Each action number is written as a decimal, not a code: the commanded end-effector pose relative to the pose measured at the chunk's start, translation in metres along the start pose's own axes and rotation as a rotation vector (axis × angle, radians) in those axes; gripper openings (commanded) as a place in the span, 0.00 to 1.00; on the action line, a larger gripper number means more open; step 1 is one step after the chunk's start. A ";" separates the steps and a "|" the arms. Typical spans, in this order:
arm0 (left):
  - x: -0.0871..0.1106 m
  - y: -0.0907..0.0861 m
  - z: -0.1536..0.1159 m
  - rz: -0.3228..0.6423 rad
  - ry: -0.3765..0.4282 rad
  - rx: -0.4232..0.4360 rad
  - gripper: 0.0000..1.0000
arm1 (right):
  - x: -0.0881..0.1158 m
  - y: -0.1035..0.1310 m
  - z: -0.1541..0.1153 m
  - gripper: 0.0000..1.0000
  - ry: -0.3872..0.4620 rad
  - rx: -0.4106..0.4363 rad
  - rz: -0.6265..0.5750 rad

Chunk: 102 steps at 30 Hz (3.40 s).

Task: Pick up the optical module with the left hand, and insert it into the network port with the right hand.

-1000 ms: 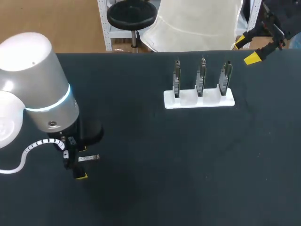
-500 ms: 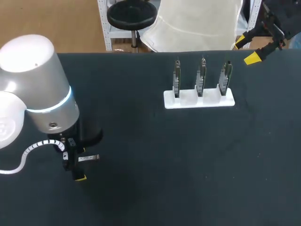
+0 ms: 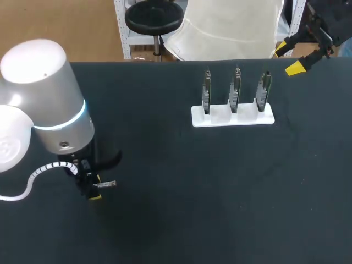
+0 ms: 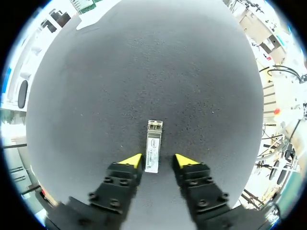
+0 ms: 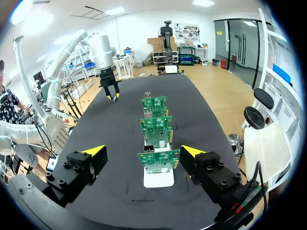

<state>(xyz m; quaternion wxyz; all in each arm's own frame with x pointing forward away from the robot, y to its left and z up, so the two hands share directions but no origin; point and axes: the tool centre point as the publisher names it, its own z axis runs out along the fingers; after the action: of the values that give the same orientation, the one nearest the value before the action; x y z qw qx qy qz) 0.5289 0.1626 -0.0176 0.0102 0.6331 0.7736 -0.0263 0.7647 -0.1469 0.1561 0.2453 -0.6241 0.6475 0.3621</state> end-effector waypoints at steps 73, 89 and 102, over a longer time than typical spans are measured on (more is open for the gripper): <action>-0.343 0.179 -0.239 0.133 -1.316 -0.114 0.00 | 0.000 0.002 0.001 1.00 0.000 0.006 -0.001; -0.406 0.164 -0.229 0.147 -1.405 0.034 0.00 | 0.000 0.002 0.001 1.00 0.000 0.006 -0.001; -0.435 0.160 -0.219 0.124 -1.419 0.087 0.00 | 0.000 0.002 0.001 1.00 0.000 0.006 -0.001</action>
<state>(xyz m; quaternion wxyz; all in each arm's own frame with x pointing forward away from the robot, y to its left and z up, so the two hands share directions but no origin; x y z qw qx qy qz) 0.7706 -0.2109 0.2205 0.4893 0.5048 0.5420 -0.4604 0.7647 -0.1469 0.1561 0.2454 -0.6241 0.6475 0.3621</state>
